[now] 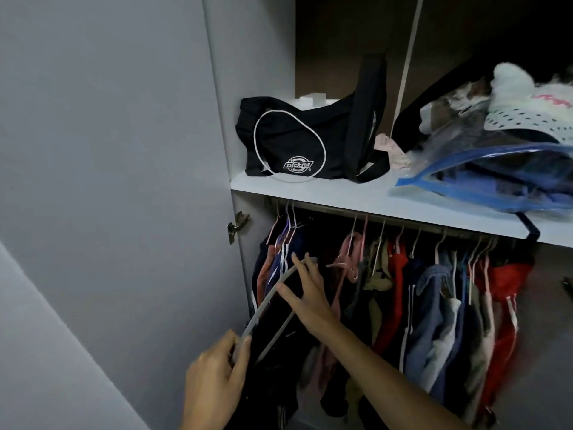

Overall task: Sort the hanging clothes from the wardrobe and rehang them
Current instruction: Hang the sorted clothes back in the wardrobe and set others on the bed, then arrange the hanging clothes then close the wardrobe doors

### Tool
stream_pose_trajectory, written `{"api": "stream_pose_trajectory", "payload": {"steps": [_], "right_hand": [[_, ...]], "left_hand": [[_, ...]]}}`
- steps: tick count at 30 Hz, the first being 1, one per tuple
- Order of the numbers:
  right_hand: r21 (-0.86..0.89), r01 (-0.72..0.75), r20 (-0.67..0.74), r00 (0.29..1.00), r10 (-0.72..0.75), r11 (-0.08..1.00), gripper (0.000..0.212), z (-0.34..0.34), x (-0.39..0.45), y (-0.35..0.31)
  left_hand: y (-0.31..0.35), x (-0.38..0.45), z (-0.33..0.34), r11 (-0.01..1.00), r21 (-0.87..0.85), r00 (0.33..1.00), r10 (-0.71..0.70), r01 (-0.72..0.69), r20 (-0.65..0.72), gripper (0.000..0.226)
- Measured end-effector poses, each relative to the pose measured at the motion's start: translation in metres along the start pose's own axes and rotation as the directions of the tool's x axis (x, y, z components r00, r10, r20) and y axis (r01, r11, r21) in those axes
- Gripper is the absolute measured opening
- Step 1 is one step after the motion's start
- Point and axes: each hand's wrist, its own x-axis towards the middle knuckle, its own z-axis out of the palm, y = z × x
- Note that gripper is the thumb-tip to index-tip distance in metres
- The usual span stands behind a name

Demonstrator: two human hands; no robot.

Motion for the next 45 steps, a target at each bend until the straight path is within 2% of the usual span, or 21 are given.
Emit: {"api": "stream_pose_trajectory", "payload": {"steps": [9,14,21,27,45], "right_hand": [[0.105,0.022,-0.020,1.000,-0.020,0.994,0.078,-0.005,0.058,0.040],[0.095,0.041,-0.092,0.995,-0.032,0.995,0.084,-0.003,0.107,0.072],[0.124,0.097,-0.185,0.980,-0.073,0.988,0.072,-0.011,0.164,0.107],[0.107,0.067,-0.196,0.980,-0.046,0.992,0.073,-0.012,0.207,0.135],[0.054,-0.021,-0.215,0.976,0.032,0.998,0.072,-0.025,0.274,0.153]], "left_hand": [[-0.011,0.063,0.053,0.993,0.026,0.994,0.111,-0.111,0.014,0.038],[-0.011,0.099,0.099,0.994,0.015,0.993,0.113,-0.112,-0.028,0.032],[-0.005,0.140,0.168,0.991,-0.008,0.986,0.133,-0.135,-0.101,0.039],[-0.021,0.173,0.220,0.998,0.022,0.994,0.058,-0.056,-0.095,0.043],[-0.017,0.232,0.256,0.997,0.049,0.993,0.063,-0.059,-0.104,0.037]]}}
